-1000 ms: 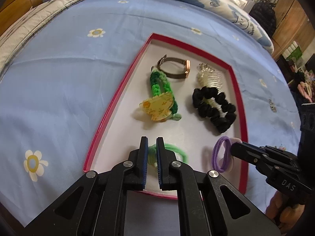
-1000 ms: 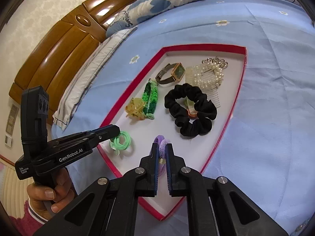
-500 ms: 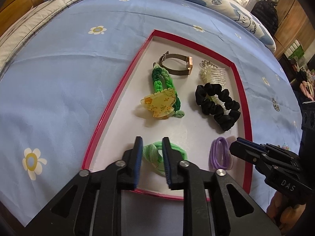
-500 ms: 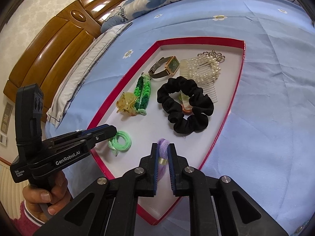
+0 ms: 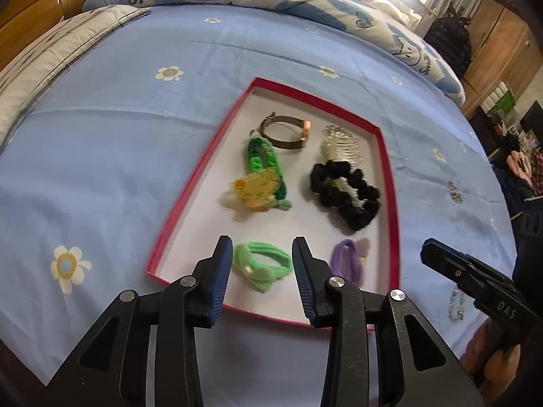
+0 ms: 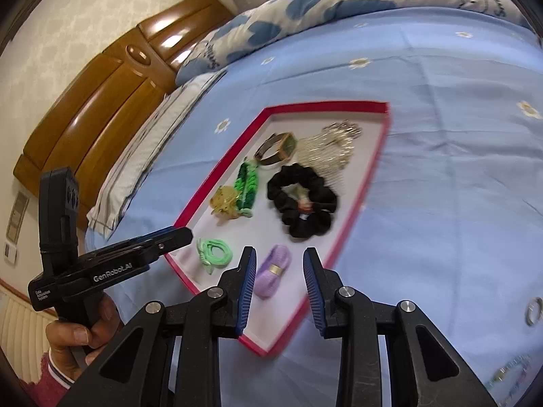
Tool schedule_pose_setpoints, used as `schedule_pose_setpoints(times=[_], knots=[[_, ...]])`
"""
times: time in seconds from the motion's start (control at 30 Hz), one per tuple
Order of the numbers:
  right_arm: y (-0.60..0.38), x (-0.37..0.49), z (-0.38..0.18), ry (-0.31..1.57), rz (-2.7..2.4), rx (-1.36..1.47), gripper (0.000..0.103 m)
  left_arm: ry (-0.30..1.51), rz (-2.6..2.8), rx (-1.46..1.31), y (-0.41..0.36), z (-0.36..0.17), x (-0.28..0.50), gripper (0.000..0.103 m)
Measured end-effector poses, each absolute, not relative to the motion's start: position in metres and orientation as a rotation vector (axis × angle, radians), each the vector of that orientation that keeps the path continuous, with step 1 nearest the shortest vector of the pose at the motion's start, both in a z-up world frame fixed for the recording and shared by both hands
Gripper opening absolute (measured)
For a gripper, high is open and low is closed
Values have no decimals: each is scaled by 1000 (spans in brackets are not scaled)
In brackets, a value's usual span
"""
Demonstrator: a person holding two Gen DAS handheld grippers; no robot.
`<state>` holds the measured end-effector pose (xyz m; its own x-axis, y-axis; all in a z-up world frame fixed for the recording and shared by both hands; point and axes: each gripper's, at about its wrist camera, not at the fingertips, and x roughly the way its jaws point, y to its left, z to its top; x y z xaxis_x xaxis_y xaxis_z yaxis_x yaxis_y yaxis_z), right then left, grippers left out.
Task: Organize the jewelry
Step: 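Open both tools and withdraw them toward the remaining bracelets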
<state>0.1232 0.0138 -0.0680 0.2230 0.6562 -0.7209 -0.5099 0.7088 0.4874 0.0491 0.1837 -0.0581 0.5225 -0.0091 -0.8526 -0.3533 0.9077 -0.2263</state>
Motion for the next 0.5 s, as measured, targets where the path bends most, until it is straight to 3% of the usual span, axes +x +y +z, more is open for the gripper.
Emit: schedule_pose_setpoints(times=[0.33,0.5], knots=[[-62,109,-65,1045,664,237,45,1016,146,-414,145,-55,35,40],[-104,101,-67,1038,586,272,46,1015,104,-395,123,-50,33,40]])
